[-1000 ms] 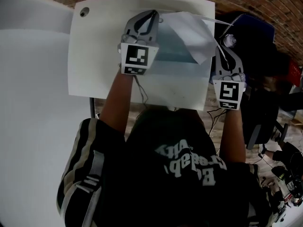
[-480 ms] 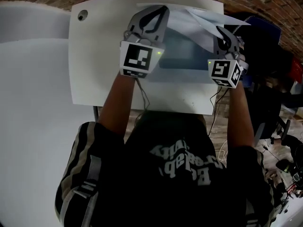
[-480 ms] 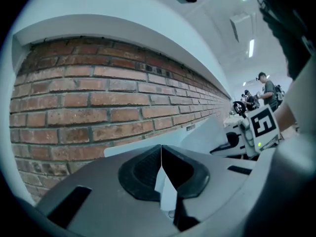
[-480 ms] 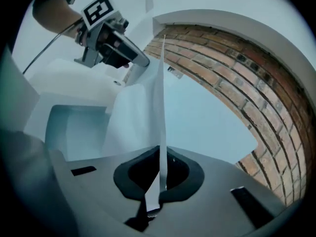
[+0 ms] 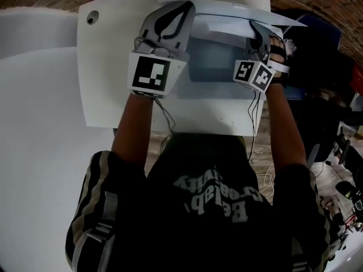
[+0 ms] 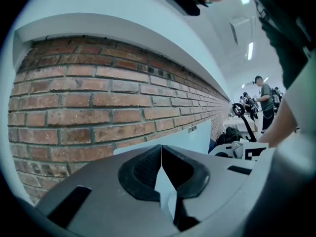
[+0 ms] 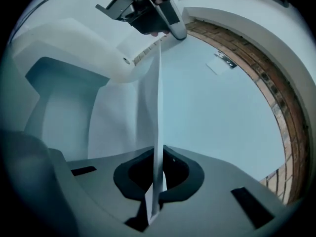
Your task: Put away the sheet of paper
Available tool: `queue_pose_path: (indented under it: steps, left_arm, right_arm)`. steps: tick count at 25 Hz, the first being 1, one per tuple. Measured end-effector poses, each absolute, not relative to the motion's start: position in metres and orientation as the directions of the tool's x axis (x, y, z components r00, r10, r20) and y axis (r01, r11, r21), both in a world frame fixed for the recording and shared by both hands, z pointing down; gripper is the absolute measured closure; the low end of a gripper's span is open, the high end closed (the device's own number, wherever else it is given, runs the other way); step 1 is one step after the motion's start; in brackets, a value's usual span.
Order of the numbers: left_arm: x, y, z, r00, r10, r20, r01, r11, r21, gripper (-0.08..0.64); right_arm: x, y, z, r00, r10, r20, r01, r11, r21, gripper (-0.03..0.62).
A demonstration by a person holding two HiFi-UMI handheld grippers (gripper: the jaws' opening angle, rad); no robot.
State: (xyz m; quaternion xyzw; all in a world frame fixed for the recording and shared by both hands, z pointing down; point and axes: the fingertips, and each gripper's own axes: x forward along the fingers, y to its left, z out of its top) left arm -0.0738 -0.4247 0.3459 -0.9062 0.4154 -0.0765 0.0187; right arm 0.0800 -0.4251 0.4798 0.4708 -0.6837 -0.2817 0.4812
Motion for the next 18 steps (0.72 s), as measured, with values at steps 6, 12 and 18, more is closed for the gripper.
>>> queue_pose_path:
  steps: [6, 12, 18]
  left_arm:
    - [-0.073, -0.428, 0.346, 0.628, -0.766, 0.137, -0.762, -0.641, -0.094, 0.557]
    - [-0.075, -0.43, 0.346, 0.607, -0.78, 0.154, -0.773, -0.624, -0.116, 0.557]
    - [-0.077, -0.429, 0.346, 0.599, -0.784, 0.162, -0.776, -0.619, -0.121, 0.557]
  right_arm:
    - [0.059, -0.435, 0.497, -0.122, -0.92, 0.372, -0.294, 0.391, 0.872, 0.598]
    - [0.033, -0.441, 0.508, -0.175, -0.928, 0.329, -0.203, 0.361, 0.91, 0.598]
    - [0.007, -0.438, 0.518, -0.277, -0.904, 0.325, -0.129, 0.37, 0.92, 0.597]
